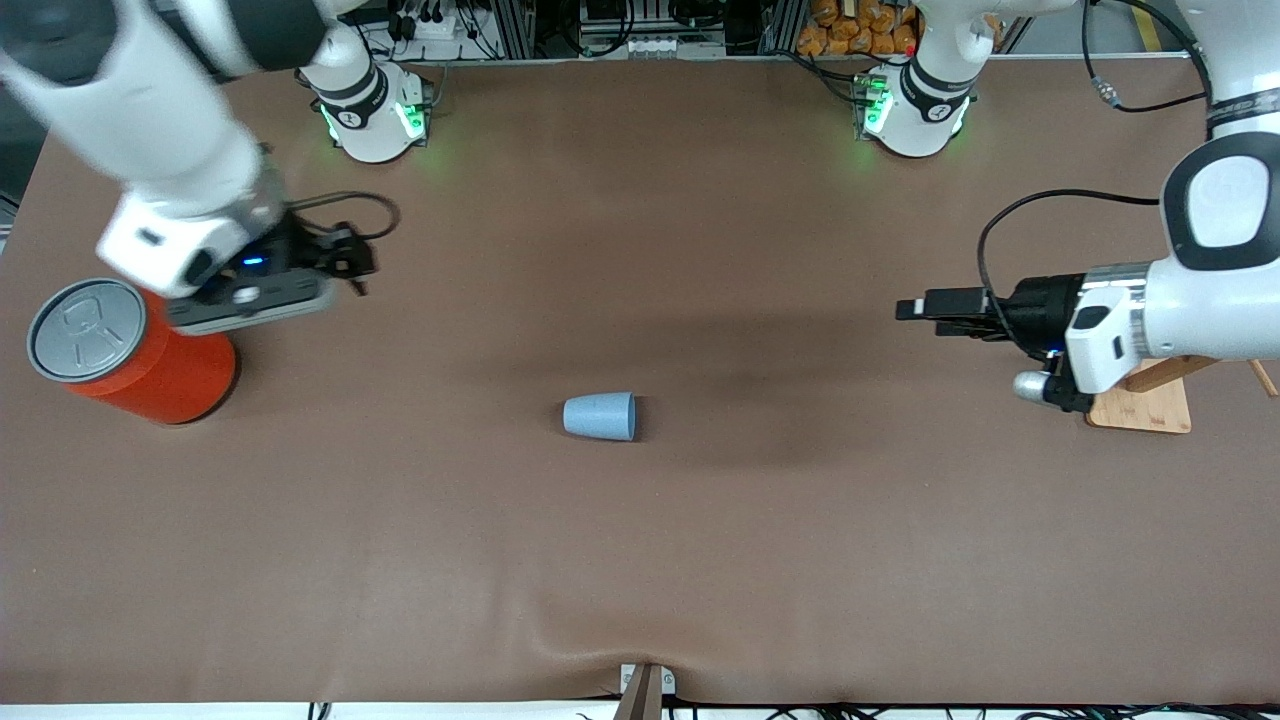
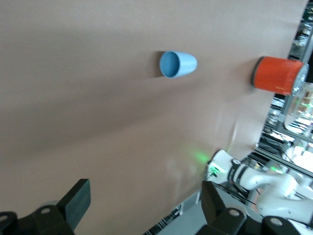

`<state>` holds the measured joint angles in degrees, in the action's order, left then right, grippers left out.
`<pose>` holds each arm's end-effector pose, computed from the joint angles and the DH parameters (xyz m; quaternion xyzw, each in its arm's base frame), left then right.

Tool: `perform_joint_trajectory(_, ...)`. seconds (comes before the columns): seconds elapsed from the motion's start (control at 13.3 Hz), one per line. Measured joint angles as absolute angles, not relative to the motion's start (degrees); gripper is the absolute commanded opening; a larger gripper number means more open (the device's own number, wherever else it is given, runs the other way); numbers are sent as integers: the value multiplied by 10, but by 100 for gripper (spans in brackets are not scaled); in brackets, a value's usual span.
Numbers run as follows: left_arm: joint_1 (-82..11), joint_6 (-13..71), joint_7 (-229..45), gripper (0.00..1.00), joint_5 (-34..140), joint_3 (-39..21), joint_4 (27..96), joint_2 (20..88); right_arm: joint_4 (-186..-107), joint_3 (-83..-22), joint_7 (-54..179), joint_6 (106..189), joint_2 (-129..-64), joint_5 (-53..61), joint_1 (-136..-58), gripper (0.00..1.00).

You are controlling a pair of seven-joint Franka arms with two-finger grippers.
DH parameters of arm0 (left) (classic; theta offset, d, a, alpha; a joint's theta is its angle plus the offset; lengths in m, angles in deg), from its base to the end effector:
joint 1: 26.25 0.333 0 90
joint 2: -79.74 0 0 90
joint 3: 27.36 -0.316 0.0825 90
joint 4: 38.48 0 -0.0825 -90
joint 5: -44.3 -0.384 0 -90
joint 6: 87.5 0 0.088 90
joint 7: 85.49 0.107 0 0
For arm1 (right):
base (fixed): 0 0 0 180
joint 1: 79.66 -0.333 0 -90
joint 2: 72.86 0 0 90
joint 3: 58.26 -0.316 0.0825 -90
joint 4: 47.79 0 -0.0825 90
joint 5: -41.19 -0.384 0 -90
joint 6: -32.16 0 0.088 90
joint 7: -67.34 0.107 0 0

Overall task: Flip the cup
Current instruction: 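Retract the right gripper while the left gripper reaches toward the blue cup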

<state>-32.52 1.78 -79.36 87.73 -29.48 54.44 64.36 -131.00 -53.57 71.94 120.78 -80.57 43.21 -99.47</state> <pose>0.6042 -0.1205 0.4712 0.9195 -0.0258 -0.1471 0.3636 0.5725 0.1542 0.6013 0.9953 0.0918 -0.0156 0.0262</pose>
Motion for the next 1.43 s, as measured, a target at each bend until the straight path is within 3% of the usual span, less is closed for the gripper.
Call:
perform_joint_trajectory(0.45,-346,74,-692,100,990,-282,657,636,-1341,-524,666,1194,-783,418,-861,100)
perform_joint_trajectory(0.83,-372,196,-661,100,1044,-221,689,607,-1346,-528,666,1153,-751,415,-843,100)
perform_joint_trajectory(1.2,-394,236,-574,100,1167,-210,695,551,-1344,-530,668,1140,-738,415,-829,100)
perform_joint_trajectory(1.43,-395,237,-533,100,1202,-210,655,485,-1343,-532,697,1136,-735,413,-829,100)
